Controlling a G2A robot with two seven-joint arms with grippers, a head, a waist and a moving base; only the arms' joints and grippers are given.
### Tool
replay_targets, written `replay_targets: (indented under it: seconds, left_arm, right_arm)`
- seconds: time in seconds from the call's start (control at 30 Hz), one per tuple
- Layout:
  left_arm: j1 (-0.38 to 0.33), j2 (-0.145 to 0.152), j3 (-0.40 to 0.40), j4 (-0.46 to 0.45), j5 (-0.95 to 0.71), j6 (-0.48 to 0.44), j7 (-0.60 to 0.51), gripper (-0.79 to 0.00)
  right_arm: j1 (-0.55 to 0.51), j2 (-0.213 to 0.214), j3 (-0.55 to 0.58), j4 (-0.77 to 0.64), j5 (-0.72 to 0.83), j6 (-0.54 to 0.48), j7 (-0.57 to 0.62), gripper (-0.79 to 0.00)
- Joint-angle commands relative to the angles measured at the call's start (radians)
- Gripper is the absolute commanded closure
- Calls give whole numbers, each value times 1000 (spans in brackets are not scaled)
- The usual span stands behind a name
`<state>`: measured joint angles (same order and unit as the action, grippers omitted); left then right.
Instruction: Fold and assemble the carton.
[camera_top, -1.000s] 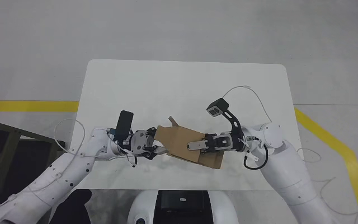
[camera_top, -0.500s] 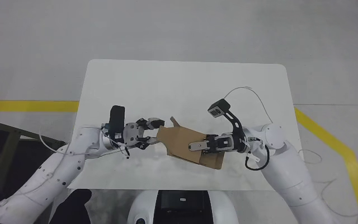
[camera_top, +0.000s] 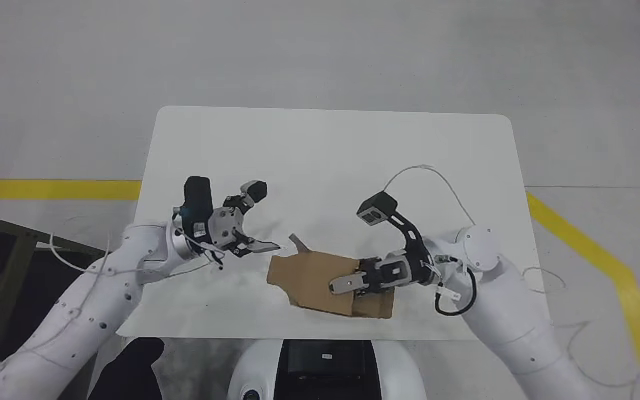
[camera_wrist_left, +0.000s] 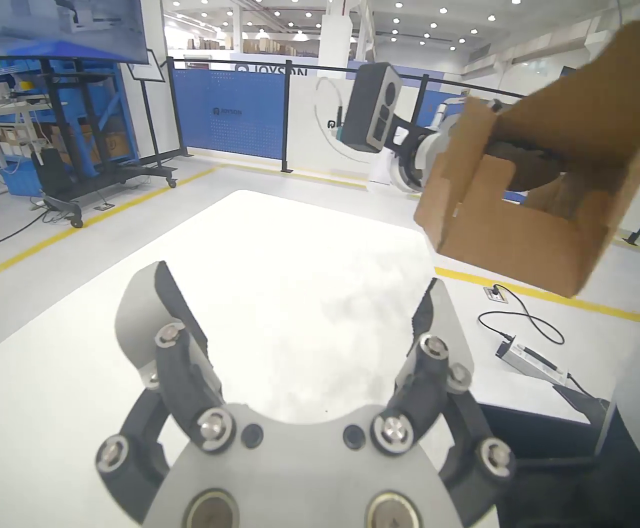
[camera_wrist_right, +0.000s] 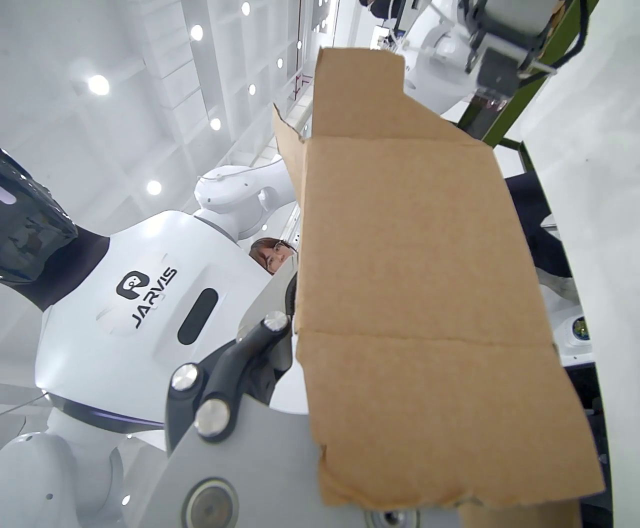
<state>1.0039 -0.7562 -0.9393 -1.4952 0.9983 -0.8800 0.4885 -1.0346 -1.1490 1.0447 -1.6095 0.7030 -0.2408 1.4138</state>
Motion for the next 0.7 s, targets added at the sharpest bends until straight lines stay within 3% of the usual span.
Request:
replay_targets:
  seconds: [0.0,0.3,0.67]
  left_arm:
    - [-8,-7,4,6,-14,4,-18,-785]
    - [-48,-43,28,5,-65,15,-74,-785]
    - [-26,-67,0,2,-29,-42,37,-785]
  right_arm:
    - [5,-2,-18,0,-10,5,8,0]
    - [41,-17,-95,45,-53,20,9,0]
    - [62,-21,-96,109,-69,17,-24,0]
